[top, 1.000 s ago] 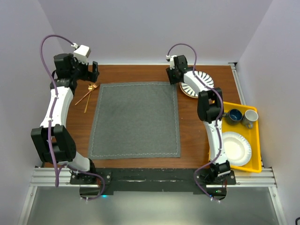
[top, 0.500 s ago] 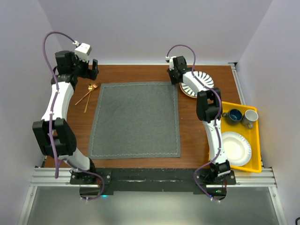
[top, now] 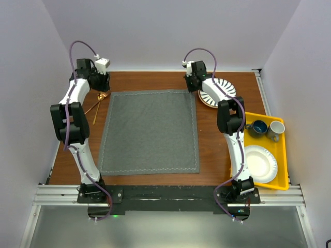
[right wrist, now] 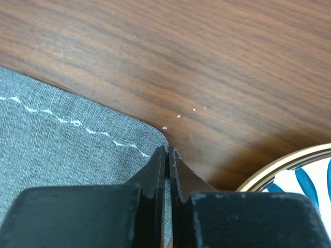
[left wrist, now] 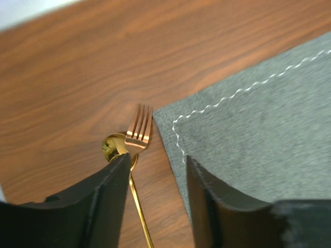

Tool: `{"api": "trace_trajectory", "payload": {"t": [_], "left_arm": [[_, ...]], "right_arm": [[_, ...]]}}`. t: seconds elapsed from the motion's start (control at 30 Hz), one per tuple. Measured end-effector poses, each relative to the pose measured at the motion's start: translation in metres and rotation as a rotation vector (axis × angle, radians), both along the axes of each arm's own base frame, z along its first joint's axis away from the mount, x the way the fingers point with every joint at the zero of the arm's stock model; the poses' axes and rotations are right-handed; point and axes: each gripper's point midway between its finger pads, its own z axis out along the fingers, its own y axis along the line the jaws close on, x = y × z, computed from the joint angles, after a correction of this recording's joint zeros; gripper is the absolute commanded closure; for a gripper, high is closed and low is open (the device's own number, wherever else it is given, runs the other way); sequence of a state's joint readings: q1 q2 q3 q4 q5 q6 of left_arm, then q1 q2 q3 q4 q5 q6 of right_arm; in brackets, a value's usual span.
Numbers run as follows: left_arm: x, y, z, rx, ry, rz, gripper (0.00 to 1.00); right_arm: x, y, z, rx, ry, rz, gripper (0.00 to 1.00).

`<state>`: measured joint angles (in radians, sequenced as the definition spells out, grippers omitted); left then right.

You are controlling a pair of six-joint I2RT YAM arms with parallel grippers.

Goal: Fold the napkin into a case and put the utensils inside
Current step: Pick up the flattened napkin from the center of the board.

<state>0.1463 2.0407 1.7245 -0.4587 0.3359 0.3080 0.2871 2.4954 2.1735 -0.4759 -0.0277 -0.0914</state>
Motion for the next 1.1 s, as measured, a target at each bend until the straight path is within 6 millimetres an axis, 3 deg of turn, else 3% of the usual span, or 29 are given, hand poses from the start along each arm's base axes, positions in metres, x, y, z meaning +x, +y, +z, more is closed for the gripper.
{"api": "trace_trajectory", "payload": {"t": [0.23,0.47,0.73,1.1], "left_arm": [[0.001,-0.007,-0.049,0.015,0.105,0.003,0.51],[0.012,-0.017,-0.065,0.011,0.125,0.02,0.55],[0.015,-0.012,-0.089,0.018,0.166,0.062,0.58],[0.017,-0.011,-0.102,0.009,0.185,0.088,0.6]], "right_arm": [[-0.006,0.001,0.0,0.006,0.009,0.017,1.0],[-0.007,0.001,-0.001,0.002,0.012,0.023,1.0],[-0.007,0.0,-0.001,-0.006,0.008,0.032,1.0],[-0.006,0.0,-0.001,-0.018,0.005,0.046,1.0]]}}
